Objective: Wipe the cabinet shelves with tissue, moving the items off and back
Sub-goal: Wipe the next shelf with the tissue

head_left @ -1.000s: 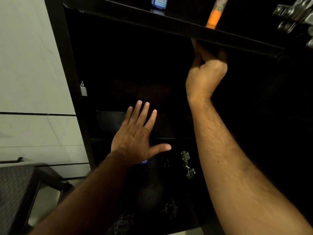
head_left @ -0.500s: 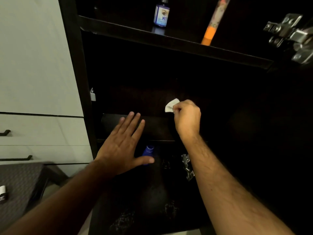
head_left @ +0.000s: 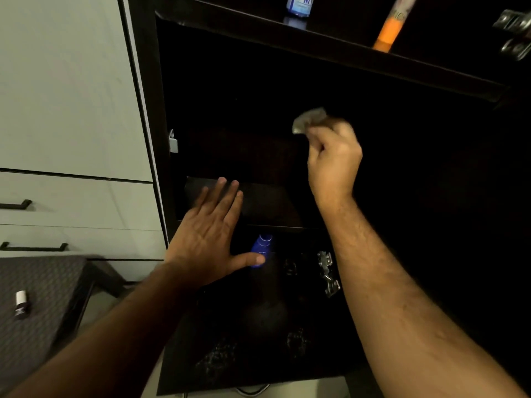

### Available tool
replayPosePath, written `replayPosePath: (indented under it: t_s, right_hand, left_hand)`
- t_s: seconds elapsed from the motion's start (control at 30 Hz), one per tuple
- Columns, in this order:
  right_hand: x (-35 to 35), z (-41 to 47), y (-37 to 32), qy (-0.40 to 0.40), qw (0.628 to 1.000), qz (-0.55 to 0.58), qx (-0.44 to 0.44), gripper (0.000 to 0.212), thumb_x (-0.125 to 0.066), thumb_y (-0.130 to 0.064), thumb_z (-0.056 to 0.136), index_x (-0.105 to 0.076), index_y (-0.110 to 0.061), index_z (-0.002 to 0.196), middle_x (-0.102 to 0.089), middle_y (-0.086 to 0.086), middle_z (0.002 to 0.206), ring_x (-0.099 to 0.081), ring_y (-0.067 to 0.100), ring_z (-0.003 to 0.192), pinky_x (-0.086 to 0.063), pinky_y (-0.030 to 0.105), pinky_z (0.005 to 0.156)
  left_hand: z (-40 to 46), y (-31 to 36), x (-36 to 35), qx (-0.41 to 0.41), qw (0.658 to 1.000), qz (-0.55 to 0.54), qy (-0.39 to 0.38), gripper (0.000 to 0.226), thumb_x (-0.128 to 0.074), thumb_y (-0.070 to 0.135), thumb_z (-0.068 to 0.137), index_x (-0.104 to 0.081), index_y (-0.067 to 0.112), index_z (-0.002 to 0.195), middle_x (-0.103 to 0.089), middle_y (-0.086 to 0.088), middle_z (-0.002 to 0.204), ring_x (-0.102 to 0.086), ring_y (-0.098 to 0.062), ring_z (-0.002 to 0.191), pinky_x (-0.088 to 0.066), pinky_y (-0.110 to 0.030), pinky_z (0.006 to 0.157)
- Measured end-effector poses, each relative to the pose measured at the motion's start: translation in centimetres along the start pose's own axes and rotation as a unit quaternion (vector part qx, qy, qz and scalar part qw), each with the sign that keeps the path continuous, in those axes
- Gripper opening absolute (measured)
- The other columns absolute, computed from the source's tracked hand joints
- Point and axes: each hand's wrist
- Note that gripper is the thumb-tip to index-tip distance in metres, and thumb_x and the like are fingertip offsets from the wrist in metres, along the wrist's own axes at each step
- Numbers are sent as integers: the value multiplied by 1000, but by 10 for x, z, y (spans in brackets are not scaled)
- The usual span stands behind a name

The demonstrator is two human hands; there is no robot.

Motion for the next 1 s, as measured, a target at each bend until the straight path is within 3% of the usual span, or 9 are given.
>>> replayPosePath:
  t_s: [0.1,0.23,0.37,0.5,0.6,0.67,0.8,0.87,1.0]
  right_hand:
    - [-8,-30,12,-117,993,0,-15,7,-69,-2,81,-73,-7,77,-65,6,84,-64,20,73,-56,36,65]
    - [-17,-54,16,-280,953,-87,-78,11,-65,-6,86,-76,-10,87,-65,5,95,-66,24,83,-57,38,75]
    - [-11,-48,5,-240,964,-58,-101,10,-66,-6,87,-75,-10,88,-65,5,94,-65,23,82,-57,38,74]
    - [3,-4,-21,-32,996,-4,-78,10,-66,1,81,-74,-4,85,-65,13,89,-64,26,79,-45,18,73]
    - [6,30,-40,73,996,7,-58,21,-57,9,73,-73,3,84,-67,21,92,-66,34,83,-49,26,80]
    - [6,43,-47,81,996,3,-35,25,-50,8,70,-72,6,80,-69,22,85,-67,38,76,-58,38,75]
    - [0,29,-39,72,995,-55,31,38,-46,13,69,-73,2,93,-65,25,113,-64,40,96,-48,23,86]
    - [-5,6,-29,21,996,-63,55,40,-42,9,76,-73,-3,98,-62,21,117,-59,40,101,-51,33,86]
    - [-17,-49,-5,-149,987,-48,46,16,-63,4,83,-74,-5,90,-65,8,97,-61,26,94,-55,35,74]
  left_hand:
    - [1,1,-1,8,1000,-2,-5,121,-9,96,71,-12,5,151,-5,-12,160,4,-25,150,-4,-45,121]
    - [1,2,2,21,1000,-15,-12,123,3,97,64,7,9,149,11,-9,160,18,-22,148,4,-43,122]
    - [1,0,4,18,999,-19,-23,125,12,97,58,16,10,148,22,-7,158,28,-20,145,10,-42,121]
    - [0,-1,4,11,999,-17,-30,125,14,96,57,20,10,147,25,-7,158,30,-21,144,10,-42,121]
    - [0,-2,2,10,999,-27,-26,124,12,97,59,19,10,147,23,-7,158,29,-21,144,9,-43,121]
    - [0,-2,2,6,999,-26,-22,124,10,97,60,16,9,148,20,-8,159,26,-21,146,7,-43,121]
    - [0,-2,0,2,999,-38,-12,123,0,98,65,7,8,149,10,-9,161,18,-22,148,2,-44,122]
    - [0,-2,-1,3,999,-38,-11,124,0,98,66,7,8,150,13,-9,160,19,-22,148,3,-44,122]
    - [0,-1,1,8,999,-38,-8,125,2,98,65,7,8,151,17,-8,159,22,-21,147,6,-43,121]
Point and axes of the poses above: each hand's wrist, its own z-axis towards the middle knuckle, its own x-axis out of the back of the hand, y = z × x
